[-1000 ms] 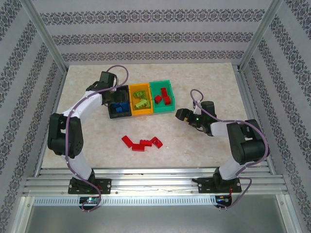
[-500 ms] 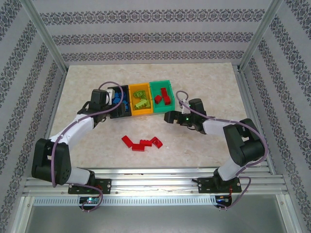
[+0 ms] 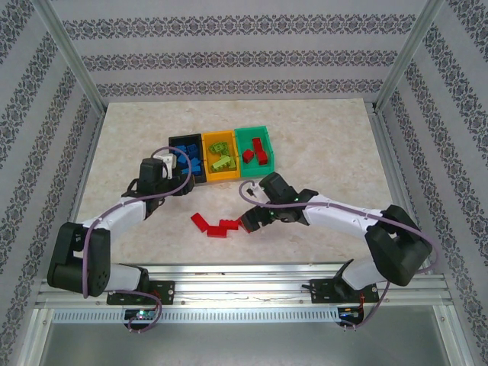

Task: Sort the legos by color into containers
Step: Pick up the lego from the bottom-center of the table.

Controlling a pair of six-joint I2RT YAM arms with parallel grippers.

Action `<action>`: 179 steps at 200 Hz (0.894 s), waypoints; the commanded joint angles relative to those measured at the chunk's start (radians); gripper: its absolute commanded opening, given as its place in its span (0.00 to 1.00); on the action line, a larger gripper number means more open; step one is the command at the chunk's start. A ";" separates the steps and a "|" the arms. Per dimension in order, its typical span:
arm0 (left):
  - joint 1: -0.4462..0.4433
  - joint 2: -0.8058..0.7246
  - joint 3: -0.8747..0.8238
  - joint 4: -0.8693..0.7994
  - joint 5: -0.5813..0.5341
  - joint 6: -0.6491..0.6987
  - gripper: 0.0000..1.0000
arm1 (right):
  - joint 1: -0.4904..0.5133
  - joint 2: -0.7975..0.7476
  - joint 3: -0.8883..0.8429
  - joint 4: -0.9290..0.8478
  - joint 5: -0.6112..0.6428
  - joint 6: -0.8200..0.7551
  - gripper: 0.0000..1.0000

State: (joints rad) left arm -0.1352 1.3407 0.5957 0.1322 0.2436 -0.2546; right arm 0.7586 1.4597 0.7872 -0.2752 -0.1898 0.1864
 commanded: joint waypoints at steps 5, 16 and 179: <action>0.016 -0.029 -0.018 0.109 0.039 -0.022 0.75 | 0.040 0.054 0.046 -0.088 0.054 -0.036 0.84; 0.018 -0.032 -0.012 0.097 0.044 -0.016 0.76 | 0.056 0.079 0.066 -0.099 0.055 -0.029 0.83; 0.018 0.046 -0.013 0.148 0.115 -0.057 0.76 | 0.127 0.199 0.125 -0.072 0.178 0.023 0.55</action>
State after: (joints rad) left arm -0.1287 1.3762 0.5797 0.2264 0.3378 -0.2962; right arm 0.8776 1.6501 0.8932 -0.3481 -0.0475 0.1875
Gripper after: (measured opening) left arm 0.764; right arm 0.569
